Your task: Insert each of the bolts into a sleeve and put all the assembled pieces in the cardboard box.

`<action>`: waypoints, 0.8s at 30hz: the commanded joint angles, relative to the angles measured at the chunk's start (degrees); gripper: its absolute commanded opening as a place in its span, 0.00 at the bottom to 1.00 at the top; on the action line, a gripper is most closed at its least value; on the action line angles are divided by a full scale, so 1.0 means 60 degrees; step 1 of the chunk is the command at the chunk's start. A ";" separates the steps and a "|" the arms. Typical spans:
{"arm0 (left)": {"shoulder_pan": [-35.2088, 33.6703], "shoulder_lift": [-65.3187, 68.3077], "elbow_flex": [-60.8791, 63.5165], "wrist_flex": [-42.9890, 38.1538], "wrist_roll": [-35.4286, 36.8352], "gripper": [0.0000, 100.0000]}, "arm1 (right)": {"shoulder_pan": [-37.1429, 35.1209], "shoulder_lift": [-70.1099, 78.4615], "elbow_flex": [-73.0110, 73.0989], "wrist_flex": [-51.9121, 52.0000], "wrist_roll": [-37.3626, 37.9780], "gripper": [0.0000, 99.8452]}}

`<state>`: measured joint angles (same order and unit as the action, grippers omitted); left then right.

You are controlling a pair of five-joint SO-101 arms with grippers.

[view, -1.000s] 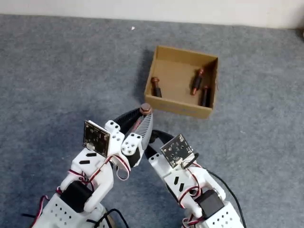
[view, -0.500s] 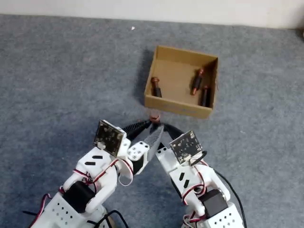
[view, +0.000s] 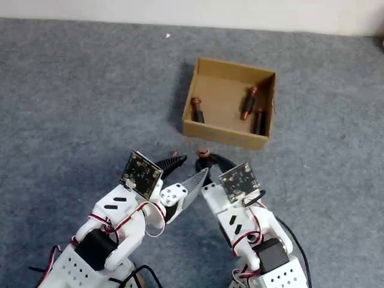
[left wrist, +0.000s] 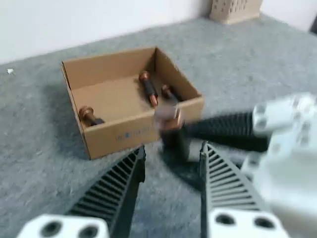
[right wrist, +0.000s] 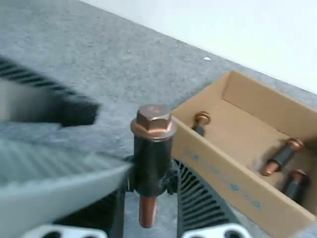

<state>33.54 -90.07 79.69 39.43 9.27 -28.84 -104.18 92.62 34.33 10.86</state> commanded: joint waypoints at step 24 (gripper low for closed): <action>-0.6835 -0.0066 0.1414 0.0234 -0.1480 0.01 | 0.1179 0.0271 -0.0842 0.0256 0.0762 0.00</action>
<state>-4.18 -90.07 88.31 40.84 1.27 -22.59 -104.09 92.62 35.30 13.67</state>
